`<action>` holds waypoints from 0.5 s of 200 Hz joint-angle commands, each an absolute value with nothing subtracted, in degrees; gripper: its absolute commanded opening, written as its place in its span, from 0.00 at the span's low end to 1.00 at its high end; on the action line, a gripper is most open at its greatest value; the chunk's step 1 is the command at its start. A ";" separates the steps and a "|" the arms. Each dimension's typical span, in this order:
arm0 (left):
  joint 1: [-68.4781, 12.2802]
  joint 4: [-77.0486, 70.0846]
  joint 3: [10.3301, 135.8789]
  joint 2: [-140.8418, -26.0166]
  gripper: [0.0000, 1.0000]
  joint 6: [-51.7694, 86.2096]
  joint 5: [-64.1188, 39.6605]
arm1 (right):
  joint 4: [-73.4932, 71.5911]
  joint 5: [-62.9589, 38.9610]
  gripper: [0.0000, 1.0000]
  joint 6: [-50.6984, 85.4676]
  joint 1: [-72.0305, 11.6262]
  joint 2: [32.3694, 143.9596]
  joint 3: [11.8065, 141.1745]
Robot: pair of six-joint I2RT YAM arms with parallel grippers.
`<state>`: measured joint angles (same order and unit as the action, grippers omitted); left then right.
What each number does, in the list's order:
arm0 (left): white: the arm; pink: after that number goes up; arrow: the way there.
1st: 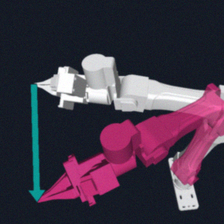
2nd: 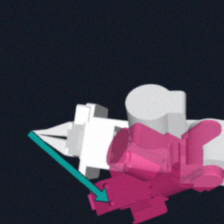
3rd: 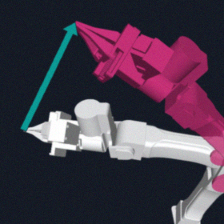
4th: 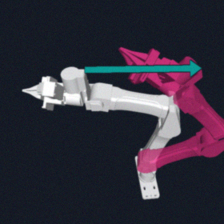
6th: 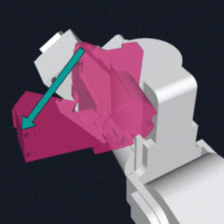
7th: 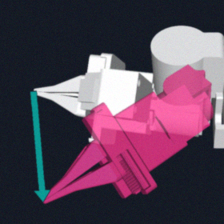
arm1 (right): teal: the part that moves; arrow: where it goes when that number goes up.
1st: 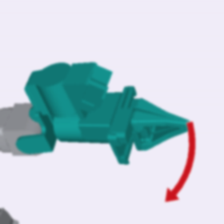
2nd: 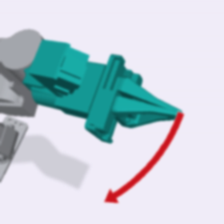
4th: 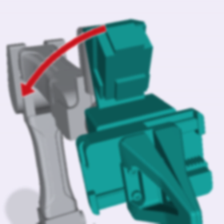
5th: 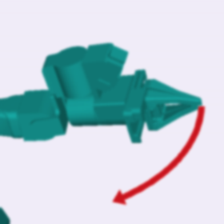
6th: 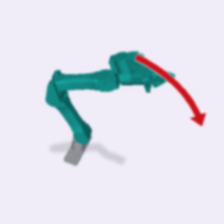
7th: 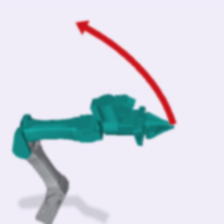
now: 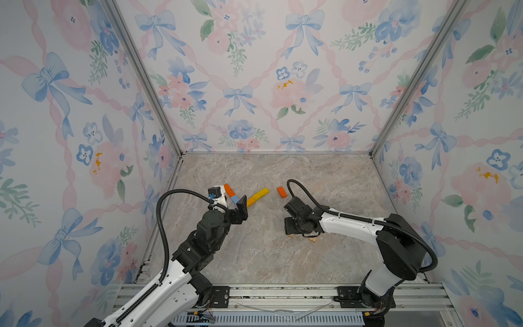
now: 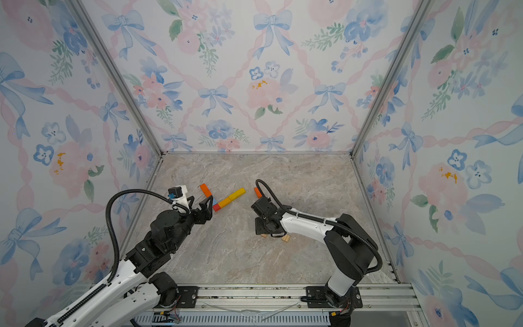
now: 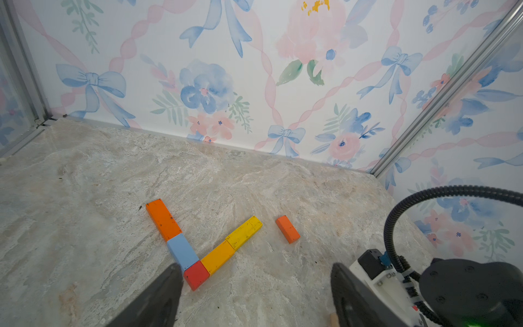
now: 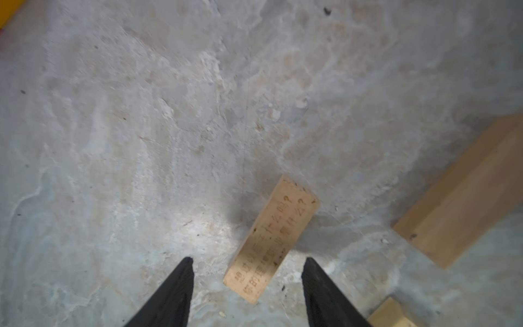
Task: Assemble the letter v with building blocks
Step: Pick up the building block from the center of the board.
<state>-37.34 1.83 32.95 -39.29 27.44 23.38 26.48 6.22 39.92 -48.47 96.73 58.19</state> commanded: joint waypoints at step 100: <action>-36.78 1.20 33.04 -43.94 0.84 27.42 21.30 | 25.34 7.42 0.65 44.12 -49.66 100.75 58.70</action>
<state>-37.23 1.80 32.95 -43.86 27.49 21.58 25.80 8.16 43.33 -49.23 98.76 58.15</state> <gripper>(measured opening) 0.843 0.653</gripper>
